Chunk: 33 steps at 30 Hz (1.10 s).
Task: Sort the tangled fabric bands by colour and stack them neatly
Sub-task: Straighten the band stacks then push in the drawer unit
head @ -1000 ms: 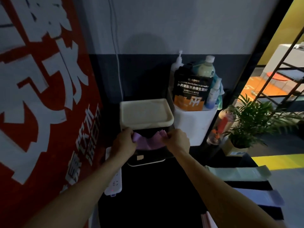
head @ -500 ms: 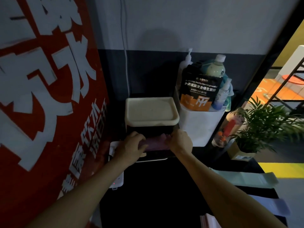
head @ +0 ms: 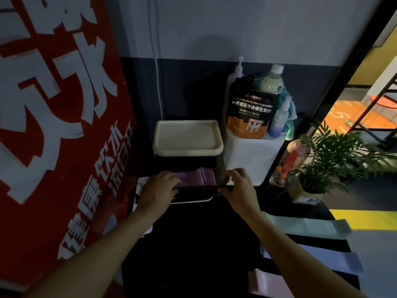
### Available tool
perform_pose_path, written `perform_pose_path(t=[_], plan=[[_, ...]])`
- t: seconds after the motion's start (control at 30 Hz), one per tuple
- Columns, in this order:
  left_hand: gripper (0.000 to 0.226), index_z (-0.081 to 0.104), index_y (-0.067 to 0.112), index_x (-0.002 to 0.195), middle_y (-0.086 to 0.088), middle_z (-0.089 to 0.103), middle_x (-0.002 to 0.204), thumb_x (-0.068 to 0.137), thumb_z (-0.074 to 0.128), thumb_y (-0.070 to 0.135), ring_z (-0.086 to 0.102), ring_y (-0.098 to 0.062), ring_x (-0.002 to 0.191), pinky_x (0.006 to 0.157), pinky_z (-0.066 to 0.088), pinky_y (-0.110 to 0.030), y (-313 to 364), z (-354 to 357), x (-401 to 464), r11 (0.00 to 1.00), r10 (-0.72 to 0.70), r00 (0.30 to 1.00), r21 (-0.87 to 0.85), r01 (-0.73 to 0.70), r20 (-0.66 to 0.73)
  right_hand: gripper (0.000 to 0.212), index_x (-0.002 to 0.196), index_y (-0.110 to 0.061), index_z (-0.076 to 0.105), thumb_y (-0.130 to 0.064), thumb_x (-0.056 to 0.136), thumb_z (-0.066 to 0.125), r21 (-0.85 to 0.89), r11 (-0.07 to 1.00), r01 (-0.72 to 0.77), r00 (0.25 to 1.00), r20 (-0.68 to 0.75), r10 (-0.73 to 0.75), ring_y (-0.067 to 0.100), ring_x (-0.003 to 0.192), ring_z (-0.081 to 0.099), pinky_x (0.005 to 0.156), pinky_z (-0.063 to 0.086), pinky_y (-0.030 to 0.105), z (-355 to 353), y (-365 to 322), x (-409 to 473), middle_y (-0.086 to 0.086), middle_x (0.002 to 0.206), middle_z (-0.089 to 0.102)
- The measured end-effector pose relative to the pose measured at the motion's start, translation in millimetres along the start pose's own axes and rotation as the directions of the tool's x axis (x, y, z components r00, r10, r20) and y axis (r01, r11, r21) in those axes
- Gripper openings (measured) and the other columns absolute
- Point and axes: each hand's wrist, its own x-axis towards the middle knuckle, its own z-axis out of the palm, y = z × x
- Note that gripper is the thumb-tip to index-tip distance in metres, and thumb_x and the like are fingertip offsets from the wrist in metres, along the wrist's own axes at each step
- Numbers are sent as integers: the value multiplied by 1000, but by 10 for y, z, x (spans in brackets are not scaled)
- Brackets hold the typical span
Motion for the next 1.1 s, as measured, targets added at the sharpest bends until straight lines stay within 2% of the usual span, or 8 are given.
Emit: perform_pose_path(t=[0.17, 0.27, 0.37, 0.47, 0.63, 0.8, 0.9, 1.1], plan=[[16, 70, 13, 96, -2, 64, 102, 81, 66, 9, 57, -22, 96, 79, 40, -28, 27, -10, 67, 999, -34, 994, 14, 35, -108, 31, 106, -11, 60, -11, 78, 73, 54, 999, 6, 999, -53, -3, 21, 96, 58, 82, 51, 35, -2, -9, 141, 2, 109, 53], [33, 65, 11, 110, -3, 61, 110, 78, 70, 7, 56, -24, 101, 82, 40, -30, 31, -45, 172, 997, -65, 986, 32, 71, -154, 38, 114, -11, 57, -10, 78, 71, 44, 999, -9, 998, -64, 12, 24, 98, 58, 84, 50, 38, 9, 3, 255, 5, 113, 53], [51, 57, 10, 125, -4, 56, 127, 76, 72, 5, 51, -26, 115, 96, 39, -33, 32, -72, 286, 995, -68, 979, 62, 81, -194, 42, 117, -9, 53, -11, 79, 71, 44, 998, -52, 997, -61, 54, 26, 103, 57, 85, 49, 40, 15, 14, 393, 7, 116, 53], [61, 53, 8, 130, -7, 52, 135, 74, 74, 4, 49, -27, 122, 101, 36, -33, -4, -46, 432, 994, -58, 977, 84, 76, -203, 50, 125, -7, 48, -13, 80, 70, 38, 997, -74, 997, -12, 74, 27, 111, 54, 90, 46, 39, 27, 7, 543, 11, 122, 53], [55, 62, 6, 120, -10, 61, 123, 68, 76, -2, 56, -31, 113, 97, 41, -33, -77, 46, 643, 997, -62, 974, 36, 71, -216, 59, 132, -8, 44, -15, 80, 71, 64, 990, -124, 991, 64, 120, 29, 118, 51, 94, 41, 36, 81, -4, 789, 13, 128, 54], [39, 68, 5, 101, -11, 66, 102, 65, 73, -10, 61, -33, 94, 78, 50, -37, -88, 42, 755, 997, -78, 960, -30, 73, -269, 49, 122, -8, 51, -15, 78, 72, 136, 978, -157, 988, 34, 154, 29, 111, 55, 88, 44, 35, 184, -15, 903, 11, 119, 61], [36, 68, 5, 92, -9, 67, 94, 61, 72, -14, 63, -31, 86, 70, 46, -28, -80, 59, 792, 997, -79, 951, -43, 70, -299, 44, 115, -8, 53, -17, 77, 73, 145, 975, -170, 985, -10, 173, 27, 106, 56, 80, 42, 30, 235, -1, 934, 9, 113, 61], [36, 69, 5, 88, -8, 67, 91, 58, 74, -14, 64, -30, 85, 71, 46, -29, -93, 73, 802, 996, -68, 940, -75, 46, -334, 39, 109, -9, 56, -20, 76, 75, 143, 973, -181, 980, -53, 190, 26, 102, 57, 77, 42, 30, 274, 2, 948, 8, 109, 62]])
